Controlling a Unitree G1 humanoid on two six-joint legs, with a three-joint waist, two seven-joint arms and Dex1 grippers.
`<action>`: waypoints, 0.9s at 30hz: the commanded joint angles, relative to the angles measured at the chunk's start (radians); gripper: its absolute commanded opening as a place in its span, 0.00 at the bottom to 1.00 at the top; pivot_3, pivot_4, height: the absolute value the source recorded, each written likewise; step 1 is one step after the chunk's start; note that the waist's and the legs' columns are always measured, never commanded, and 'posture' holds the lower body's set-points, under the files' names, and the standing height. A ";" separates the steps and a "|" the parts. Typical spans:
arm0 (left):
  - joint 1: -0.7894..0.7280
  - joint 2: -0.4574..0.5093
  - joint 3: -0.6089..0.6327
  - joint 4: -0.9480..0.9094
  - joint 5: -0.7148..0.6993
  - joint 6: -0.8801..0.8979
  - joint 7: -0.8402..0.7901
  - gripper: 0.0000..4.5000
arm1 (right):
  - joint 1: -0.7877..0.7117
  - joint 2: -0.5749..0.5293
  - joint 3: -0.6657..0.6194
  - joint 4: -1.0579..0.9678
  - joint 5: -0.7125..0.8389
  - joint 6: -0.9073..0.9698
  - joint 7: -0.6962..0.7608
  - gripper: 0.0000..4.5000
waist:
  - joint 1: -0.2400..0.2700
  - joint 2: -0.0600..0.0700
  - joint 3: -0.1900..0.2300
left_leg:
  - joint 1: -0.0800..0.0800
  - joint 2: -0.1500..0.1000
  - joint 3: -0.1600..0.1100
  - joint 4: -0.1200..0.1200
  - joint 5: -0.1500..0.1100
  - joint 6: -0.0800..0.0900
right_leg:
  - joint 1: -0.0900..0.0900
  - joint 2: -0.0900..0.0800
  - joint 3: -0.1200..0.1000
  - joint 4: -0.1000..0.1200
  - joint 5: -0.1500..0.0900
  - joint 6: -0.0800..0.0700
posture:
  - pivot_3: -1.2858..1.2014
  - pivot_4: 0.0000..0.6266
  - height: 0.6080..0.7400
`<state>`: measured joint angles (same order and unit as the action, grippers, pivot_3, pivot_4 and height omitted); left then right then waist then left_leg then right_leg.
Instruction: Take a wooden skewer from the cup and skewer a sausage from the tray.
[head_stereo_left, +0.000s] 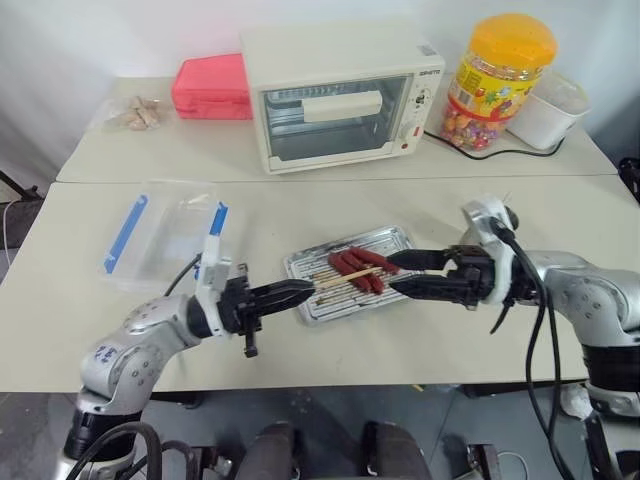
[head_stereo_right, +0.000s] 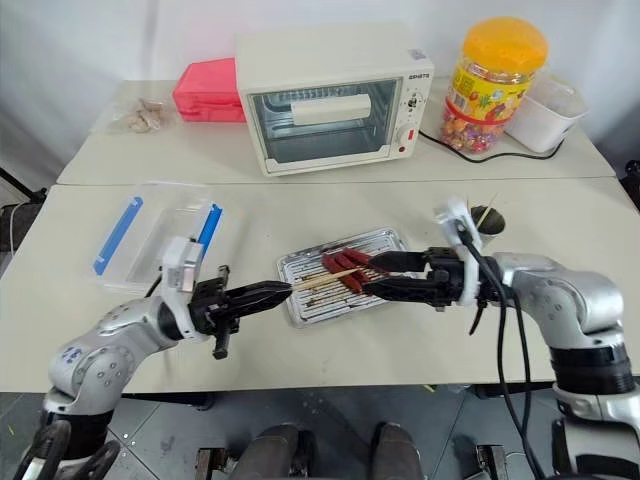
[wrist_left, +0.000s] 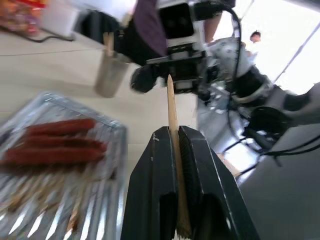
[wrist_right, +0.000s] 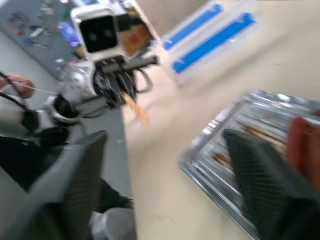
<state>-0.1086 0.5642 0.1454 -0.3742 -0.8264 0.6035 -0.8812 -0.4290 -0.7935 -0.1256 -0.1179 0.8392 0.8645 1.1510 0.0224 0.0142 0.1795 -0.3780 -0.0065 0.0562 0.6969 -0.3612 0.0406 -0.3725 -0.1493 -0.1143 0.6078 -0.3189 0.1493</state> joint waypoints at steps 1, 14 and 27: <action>0.069 0.011 0.095 -0.019 0.040 -0.091 0.006 0.00 | 0.087 -0.057 -0.084 -0.037 -0.082 -0.147 0.022 0.99 | 0.002 -0.001 0.000 | 0.000 0.000 0.001 0.000 0.000 0.000 | 0.000 0.000 0.000 -0.001 0.000 0.000 | 0.52 0.24 1.00; 0.269 -0.136 0.259 -0.119 0.172 -0.311 0.260 0.00 | 0.381 0.051 -0.142 0.003 -0.410 -0.758 -0.104 0.99 | -0.006 -0.003 0.000 | 0.004 0.002 0.008 0.000 0.000 0.000 | 0.003 0.000 0.003 -0.004 0.000 0.000 | 0.52 0.24 1.00; 0.241 -0.062 0.213 -0.124 0.109 -0.249 0.208 0.00 | -0.150 0.056 0.229 0.103 -0.533 -0.348 -0.140 0.99 | -0.012 -0.003 0.000 | 0.005 0.001 0.002 0.000 -0.001 -0.001 | 0.003 0.000 0.004 -0.001 -0.001 -0.001 | 0.52 0.24 1.00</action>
<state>0.1383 0.4935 0.3668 -0.4652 -0.7028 0.3594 -0.6683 -0.5486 -0.7373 0.0803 -0.0355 0.3346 0.4947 1.0139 0.0104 0.0115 0.1797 -0.3739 -0.0058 0.0586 0.6967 -0.3624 0.0395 -0.3698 -0.1495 -0.1108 0.6064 -0.3194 0.1482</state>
